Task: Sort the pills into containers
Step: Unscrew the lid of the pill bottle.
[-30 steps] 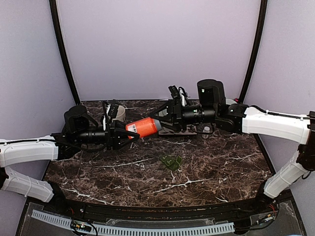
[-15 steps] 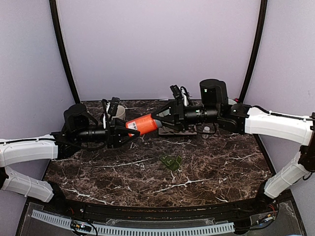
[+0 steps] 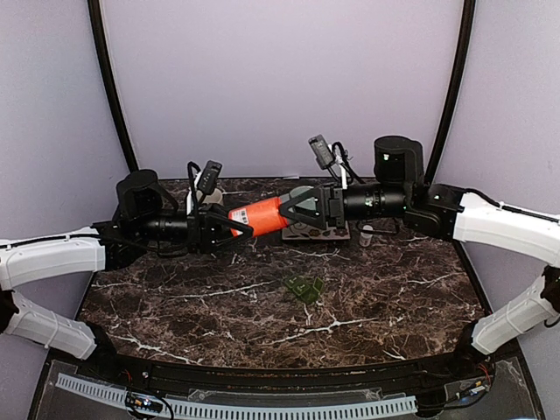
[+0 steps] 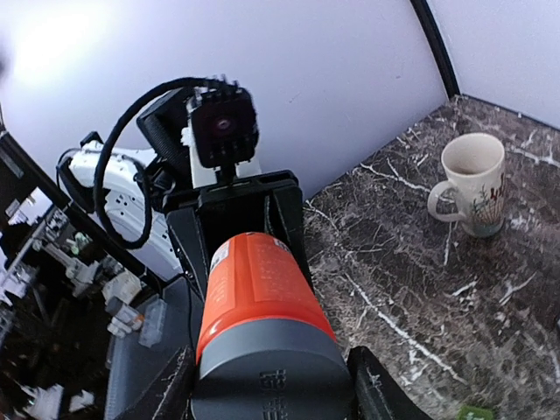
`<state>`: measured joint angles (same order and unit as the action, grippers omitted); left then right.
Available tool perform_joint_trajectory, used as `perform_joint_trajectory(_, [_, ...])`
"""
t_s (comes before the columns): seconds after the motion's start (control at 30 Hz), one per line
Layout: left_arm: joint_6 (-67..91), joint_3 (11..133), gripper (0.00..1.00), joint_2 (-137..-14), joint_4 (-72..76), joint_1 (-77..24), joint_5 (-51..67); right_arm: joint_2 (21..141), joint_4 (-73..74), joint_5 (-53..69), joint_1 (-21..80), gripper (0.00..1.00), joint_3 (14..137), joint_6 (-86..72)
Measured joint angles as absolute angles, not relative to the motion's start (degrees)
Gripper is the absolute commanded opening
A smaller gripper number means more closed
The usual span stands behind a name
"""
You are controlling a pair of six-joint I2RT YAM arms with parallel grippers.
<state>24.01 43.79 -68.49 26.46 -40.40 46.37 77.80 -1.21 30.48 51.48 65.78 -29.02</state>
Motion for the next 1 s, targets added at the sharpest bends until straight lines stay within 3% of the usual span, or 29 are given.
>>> perform_joint_trajectory(0.4, [45.8, 44.9, 0.0, -76.5, 38.9, -40.0, 58.2, 73.0, -2.1, 29.0, 51.9, 0.27, 61.1, -6.8])
perform_joint_trajectory(0.87, [50.9, 45.0, 0.0, -77.5, 43.7, -39.7, 61.1, 72.2, -1.8, 27.8, 52.4, 0.8, 60.4, -1.4])
perform_joint_trajectory(1.0, [48.8, 45.0, 0.0, -77.4, 43.2, -39.7, 61.2, 72.1, -0.7, 26.7, 52.4, 0.84, 60.3, -2.4])
